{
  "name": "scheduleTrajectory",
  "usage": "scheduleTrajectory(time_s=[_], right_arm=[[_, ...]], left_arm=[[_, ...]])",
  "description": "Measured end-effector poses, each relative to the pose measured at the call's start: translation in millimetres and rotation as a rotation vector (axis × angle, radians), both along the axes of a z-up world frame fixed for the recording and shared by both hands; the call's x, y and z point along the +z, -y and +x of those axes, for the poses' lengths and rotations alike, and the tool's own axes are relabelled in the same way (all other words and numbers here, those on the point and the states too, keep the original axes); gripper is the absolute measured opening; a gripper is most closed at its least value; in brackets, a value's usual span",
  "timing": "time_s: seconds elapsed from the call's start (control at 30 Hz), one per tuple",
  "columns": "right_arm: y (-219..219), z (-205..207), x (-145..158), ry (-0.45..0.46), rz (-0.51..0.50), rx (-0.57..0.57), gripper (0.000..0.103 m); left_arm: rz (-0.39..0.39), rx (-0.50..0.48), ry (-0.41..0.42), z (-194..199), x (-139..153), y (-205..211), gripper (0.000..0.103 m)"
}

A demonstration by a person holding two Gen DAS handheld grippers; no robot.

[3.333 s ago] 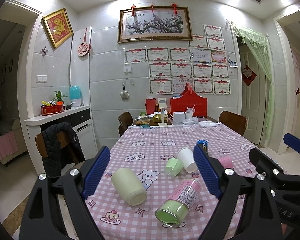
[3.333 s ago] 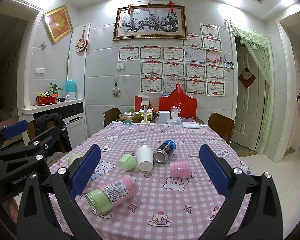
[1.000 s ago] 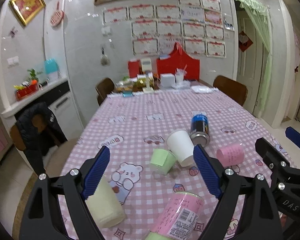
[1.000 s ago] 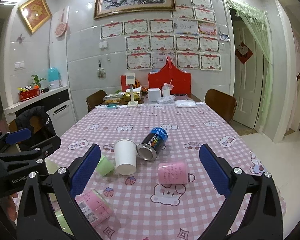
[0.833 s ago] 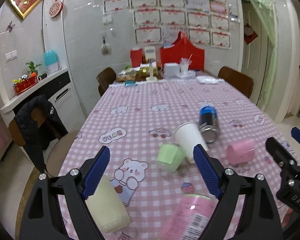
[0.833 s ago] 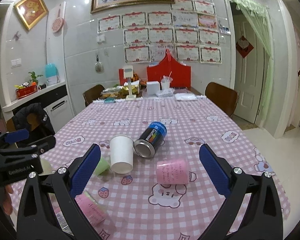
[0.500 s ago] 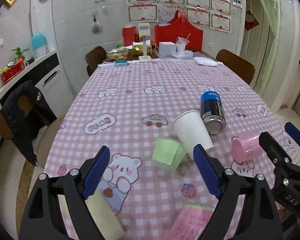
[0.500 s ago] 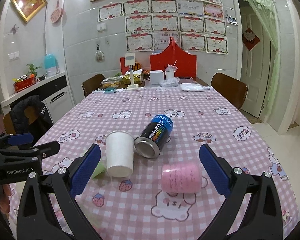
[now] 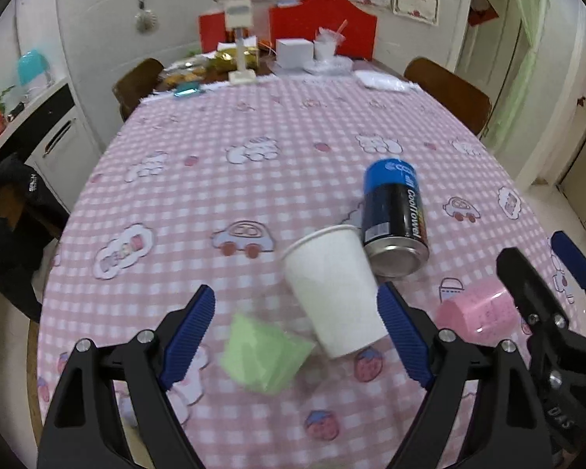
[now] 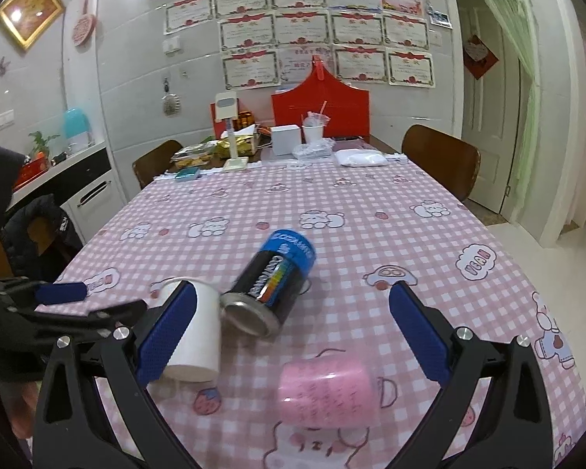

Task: Flip cup upside down
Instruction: 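Move the left gripper to the white paper cup lying on its side, then close the left gripper on the white cup and lift it toward the right gripper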

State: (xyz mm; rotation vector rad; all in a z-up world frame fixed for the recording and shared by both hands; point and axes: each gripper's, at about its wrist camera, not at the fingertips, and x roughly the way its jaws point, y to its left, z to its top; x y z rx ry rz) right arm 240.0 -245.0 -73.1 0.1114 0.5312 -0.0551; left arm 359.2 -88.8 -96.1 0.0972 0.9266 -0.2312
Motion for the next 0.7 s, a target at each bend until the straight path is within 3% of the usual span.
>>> scheduleTrajectory(time_s=[0.43, 0.53, 0.7], right_arm=[[17, 23, -20, -0.058, 0.031, 0.004, 0.095], [17, 26, -23, -0.068, 0.04, 0.013, 0.095], [17, 29, -25, -0.084, 0.057, 0.024, 0.095]], left_arm=[[0.056, -0.048, -0.096, 38, -39, 31, 0.083], [0.029, -0.057, -0.143, 43, -46, 32, 0.072], [0.029, -0.057, -0.133, 43, -47, 32, 0.071]])
